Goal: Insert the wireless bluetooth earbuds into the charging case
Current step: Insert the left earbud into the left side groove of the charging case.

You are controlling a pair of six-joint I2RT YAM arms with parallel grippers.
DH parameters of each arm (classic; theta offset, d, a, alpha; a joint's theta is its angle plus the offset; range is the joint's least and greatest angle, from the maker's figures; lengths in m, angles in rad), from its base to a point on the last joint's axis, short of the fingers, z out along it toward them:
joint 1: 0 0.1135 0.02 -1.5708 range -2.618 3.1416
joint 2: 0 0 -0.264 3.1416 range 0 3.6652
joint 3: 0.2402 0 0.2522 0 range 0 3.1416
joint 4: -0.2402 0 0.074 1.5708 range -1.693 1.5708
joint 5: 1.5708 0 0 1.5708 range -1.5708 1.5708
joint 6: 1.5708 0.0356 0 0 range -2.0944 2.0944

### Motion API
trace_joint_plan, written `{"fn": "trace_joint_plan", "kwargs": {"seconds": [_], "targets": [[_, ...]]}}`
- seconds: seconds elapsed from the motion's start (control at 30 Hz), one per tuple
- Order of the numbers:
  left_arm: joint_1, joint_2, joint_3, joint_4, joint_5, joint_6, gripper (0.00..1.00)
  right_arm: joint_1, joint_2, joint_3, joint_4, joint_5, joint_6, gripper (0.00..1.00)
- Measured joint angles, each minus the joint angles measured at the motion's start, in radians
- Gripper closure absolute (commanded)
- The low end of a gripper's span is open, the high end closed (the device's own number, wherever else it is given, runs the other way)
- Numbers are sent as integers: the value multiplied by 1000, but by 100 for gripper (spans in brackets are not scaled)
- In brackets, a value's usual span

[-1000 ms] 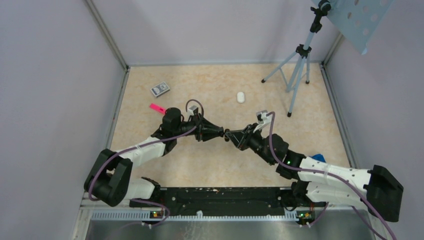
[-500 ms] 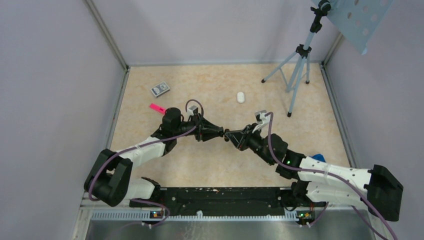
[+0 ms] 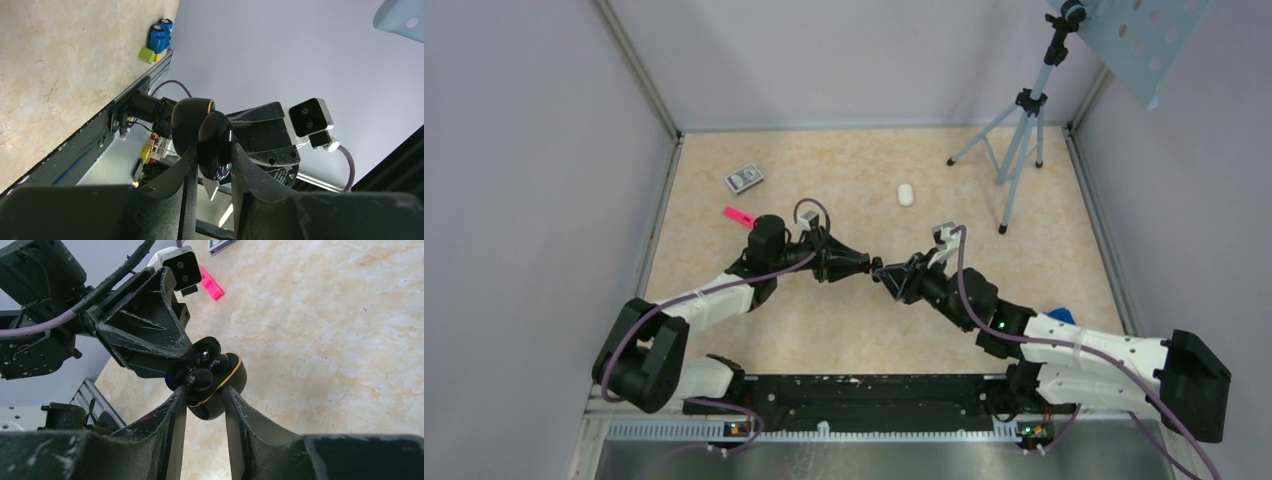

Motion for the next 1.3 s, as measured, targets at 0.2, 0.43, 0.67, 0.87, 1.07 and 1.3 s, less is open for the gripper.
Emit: {"fn": "trace_joint_plan", "kwargs": {"seconds": [0.2, 0.43, 0.67, 0.87, 1.07, 1.3], "targets": [[3, -4, 0, -3, 0, 19, 100, 2, -23, 6, -32, 0, -2, 61], [8, -12, 0, -7, 0, 35, 100, 2, -65, 20, -51, 5, -10, 55], [8, -12, 0, -9, 0, 48, 100, 6, -79, 21, -63, 55, 0, 71], [8, -13, 4, -26, 0, 51, 100, 6, -85, 31, -79, 85, 15, 97], [8, -13, 14, -39, 0, 57, 100, 6, -75, 46, -73, 50, 17, 100], [8, -13, 16, -52, 0, 67, 100, 6, -48, 46, -72, 7, 16, 100]]}}
